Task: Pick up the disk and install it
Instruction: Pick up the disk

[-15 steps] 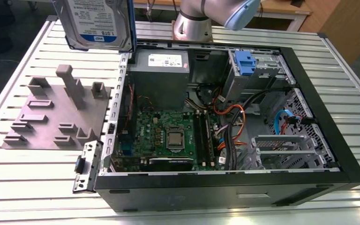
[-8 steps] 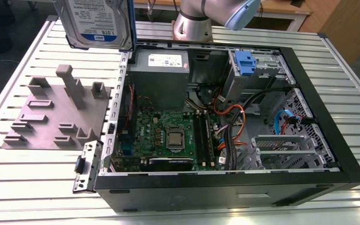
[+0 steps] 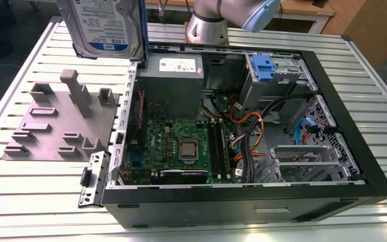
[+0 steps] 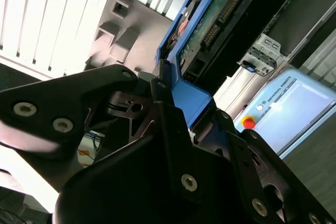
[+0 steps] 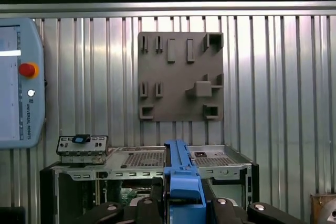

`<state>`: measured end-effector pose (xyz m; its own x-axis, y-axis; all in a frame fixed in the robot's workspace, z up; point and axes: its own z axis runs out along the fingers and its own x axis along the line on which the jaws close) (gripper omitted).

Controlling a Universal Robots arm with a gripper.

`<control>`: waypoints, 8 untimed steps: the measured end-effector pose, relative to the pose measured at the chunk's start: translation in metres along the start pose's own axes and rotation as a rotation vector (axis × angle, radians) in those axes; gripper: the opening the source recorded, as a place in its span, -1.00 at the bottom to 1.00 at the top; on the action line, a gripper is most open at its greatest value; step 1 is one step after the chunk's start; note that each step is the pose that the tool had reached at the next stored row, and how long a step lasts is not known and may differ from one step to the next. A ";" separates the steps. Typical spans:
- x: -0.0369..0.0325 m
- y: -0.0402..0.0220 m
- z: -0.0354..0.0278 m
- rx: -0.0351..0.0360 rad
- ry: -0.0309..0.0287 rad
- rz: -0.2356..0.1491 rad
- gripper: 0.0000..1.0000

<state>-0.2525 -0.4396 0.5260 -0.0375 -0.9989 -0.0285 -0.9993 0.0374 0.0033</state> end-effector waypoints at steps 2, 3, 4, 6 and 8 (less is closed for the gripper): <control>0.0002 -0.0058 0.0013 0.0002 -0.0001 0.000 -0.27; 0.0003 -0.0087 0.0018 0.0003 -0.0002 0.000 -0.27; 0.0003 -0.0110 0.0023 0.0002 -0.0002 0.000 -0.27; 0.0003 -0.0151 0.0030 0.0002 -0.0002 0.000 -0.27; 0.0002 -0.0193 0.0038 0.0002 -0.0002 0.000 -0.27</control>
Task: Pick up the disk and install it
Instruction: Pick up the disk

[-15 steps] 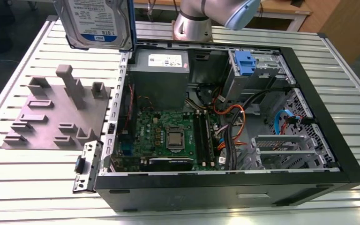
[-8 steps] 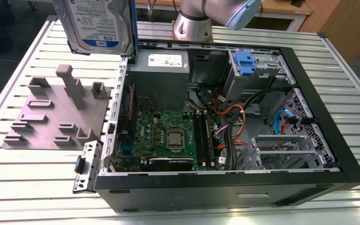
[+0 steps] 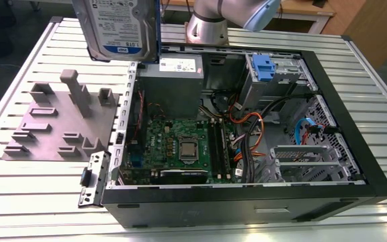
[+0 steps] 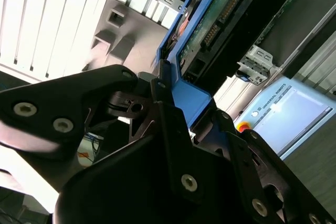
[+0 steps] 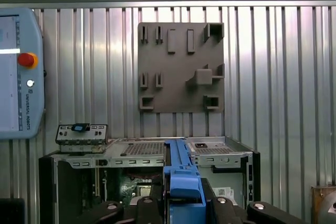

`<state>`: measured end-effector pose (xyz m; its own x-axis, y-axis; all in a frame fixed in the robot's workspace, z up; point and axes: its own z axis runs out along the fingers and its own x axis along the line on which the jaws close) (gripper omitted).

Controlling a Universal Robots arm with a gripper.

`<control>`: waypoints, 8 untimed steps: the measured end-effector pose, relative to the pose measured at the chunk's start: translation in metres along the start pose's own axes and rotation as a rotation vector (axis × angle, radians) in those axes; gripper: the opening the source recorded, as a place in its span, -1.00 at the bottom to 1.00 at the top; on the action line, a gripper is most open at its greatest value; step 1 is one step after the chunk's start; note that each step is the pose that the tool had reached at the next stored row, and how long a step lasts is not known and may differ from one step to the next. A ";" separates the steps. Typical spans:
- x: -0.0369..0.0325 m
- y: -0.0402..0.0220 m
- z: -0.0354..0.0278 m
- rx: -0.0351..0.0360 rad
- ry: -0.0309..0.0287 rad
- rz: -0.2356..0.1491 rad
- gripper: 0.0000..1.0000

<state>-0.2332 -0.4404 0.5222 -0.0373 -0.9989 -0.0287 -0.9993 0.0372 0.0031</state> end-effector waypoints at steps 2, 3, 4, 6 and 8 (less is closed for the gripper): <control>0.0001 -0.0035 0.0006 -0.0001 0.0001 0.000 -0.27; 0.0007 -0.0046 0.0011 0.0000 0.0000 0.000 -0.27; 0.0015 -0.0055 0.0014 0.0000 0.0000 0.000 -0.27; 0.0037 -0.0069 0.0023 -0.0001 0.0000 -0.001 -0.27; 0.0053 -0.0090 0.0035 0.0000 -0.0001 -0.002 -0.27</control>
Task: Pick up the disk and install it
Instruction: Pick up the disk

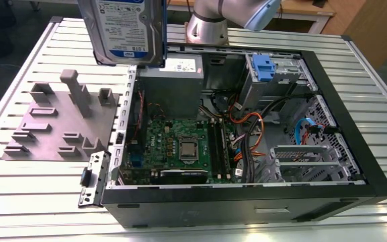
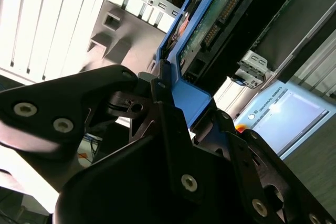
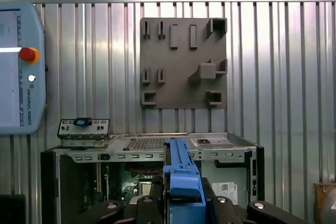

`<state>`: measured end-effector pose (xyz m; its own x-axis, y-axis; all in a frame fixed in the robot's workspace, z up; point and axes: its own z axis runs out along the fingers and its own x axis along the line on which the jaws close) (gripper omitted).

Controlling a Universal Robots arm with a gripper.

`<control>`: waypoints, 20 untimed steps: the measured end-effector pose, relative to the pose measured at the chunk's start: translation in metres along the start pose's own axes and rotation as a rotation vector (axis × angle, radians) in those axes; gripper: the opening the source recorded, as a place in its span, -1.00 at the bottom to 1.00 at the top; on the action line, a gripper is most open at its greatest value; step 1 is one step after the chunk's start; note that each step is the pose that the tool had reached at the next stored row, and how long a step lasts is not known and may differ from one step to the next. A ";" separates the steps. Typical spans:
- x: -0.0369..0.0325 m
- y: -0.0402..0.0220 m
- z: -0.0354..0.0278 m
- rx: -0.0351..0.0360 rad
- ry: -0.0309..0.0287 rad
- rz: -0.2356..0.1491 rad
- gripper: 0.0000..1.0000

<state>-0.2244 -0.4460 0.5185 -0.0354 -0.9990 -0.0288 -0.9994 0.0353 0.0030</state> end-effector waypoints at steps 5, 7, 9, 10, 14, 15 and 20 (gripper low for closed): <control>0.0021 -0.0093 0.0024 -0.0002 0.0002 -0.002 -0.27; 0.0028 -0.0116 0.0033 0.0000 0.0000 -0.002 -0.27; 0.0030 -0.0117 0.0034 -0.0002 0.0002 -0.002 -0.27; 0.0030 -0.0117 0.0034 -0.0003 0.0003 -0.002 -0.27; 0.0031 -0.0118 0.0035 -0.0001 0.0001 -0.002 -0.27; 0.0032 -0.0118 0.0035 -0.0001 0.0001 -0.002 -0.27; 0.0033 -0.0122 0.0036 -0.0002 0.0001 -0.002 -0.27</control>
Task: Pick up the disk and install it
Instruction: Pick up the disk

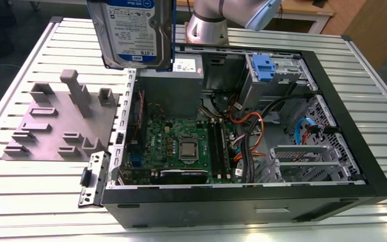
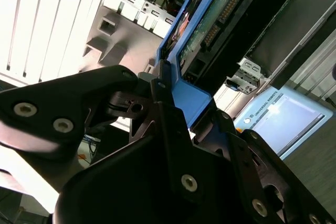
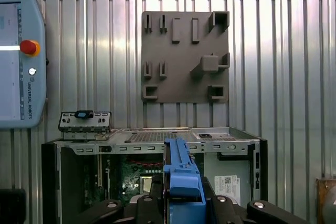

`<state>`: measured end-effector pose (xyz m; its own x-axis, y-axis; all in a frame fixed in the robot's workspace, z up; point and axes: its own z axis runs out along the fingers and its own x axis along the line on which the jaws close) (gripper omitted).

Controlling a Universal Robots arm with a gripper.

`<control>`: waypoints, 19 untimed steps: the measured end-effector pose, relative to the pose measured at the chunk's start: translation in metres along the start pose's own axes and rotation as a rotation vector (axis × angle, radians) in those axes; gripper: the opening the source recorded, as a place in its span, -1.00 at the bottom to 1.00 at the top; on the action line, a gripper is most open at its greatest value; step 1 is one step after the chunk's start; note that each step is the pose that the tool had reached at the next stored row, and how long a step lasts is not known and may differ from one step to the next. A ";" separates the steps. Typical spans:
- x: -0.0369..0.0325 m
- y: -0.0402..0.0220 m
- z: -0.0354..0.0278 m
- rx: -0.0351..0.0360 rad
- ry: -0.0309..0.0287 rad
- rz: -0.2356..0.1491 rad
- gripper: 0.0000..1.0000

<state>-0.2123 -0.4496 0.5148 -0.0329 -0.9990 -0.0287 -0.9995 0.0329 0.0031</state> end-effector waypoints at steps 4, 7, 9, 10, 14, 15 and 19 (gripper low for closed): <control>-0.0002 -0.0061 0.0007 0.0000 0.0000 0.000 -0.27; -0.0005 -0.0137 0.0016 0.0000 0.0000 0.000 -0.27; -0.0006 -0.0192 0.0022 0.0000 0.0001 0.000 -0.27; -0.0007 -0.0216 0.0026 0.0000 0.0000 0.000 -0.27; -0.0009 -0.0297 0.0043 0.0000 0.0000 0.000 -0.27; -0.0009 -0.0312 0.0047 0.0000 0.0001 0.000 -0.27; 0.0015 -0.0346 0.0075 0.0000 0.0002 0.000 -0.27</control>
<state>-0.1778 -0.4520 0.5071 -0.0331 -0.9990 -0.0285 -0.9995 0.0330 0.0031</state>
